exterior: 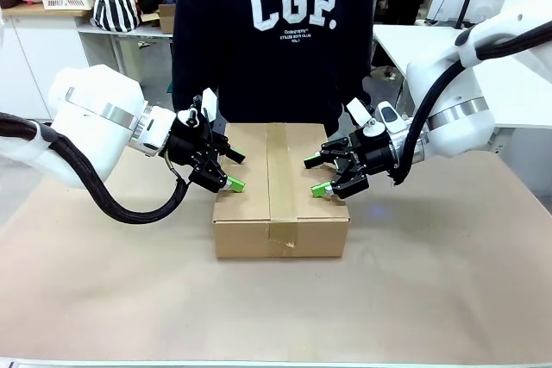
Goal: Pack the gift set into the box.
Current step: Press and hold the closed box until the human finishes sealing it.
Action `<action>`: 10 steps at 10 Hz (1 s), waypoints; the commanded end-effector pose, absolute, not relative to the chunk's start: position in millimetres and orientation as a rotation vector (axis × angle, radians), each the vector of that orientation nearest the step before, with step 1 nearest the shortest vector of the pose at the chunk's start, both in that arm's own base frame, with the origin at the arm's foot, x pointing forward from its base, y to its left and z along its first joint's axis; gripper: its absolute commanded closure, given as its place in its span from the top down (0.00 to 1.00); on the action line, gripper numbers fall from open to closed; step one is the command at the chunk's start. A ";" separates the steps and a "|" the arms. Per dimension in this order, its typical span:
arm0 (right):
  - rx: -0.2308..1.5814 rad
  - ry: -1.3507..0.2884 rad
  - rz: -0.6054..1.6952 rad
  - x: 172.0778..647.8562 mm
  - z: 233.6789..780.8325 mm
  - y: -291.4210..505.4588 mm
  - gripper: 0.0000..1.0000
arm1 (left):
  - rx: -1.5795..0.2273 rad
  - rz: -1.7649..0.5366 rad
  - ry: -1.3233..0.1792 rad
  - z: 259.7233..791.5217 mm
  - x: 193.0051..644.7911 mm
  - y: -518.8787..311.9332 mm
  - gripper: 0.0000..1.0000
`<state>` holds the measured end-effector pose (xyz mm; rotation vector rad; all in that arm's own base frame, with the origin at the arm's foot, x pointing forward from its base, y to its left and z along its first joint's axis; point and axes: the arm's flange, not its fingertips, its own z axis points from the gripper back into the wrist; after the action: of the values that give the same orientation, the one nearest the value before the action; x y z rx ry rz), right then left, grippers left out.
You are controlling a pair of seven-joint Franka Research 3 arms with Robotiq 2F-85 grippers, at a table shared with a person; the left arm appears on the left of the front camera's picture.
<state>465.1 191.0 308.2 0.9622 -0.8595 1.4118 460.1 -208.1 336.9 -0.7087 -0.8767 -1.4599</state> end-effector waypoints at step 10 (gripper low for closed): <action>1.319 -0.496 0.890 461.1 375.0 182.5 1.00 | -1.131 -1.059 -0.714 389.2 461.8 -172.6 1.00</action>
<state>458.6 192.9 334.1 1.2308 -0.6559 1.1520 459.3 -192.6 356.0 -0.9868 -0.7623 -1.2461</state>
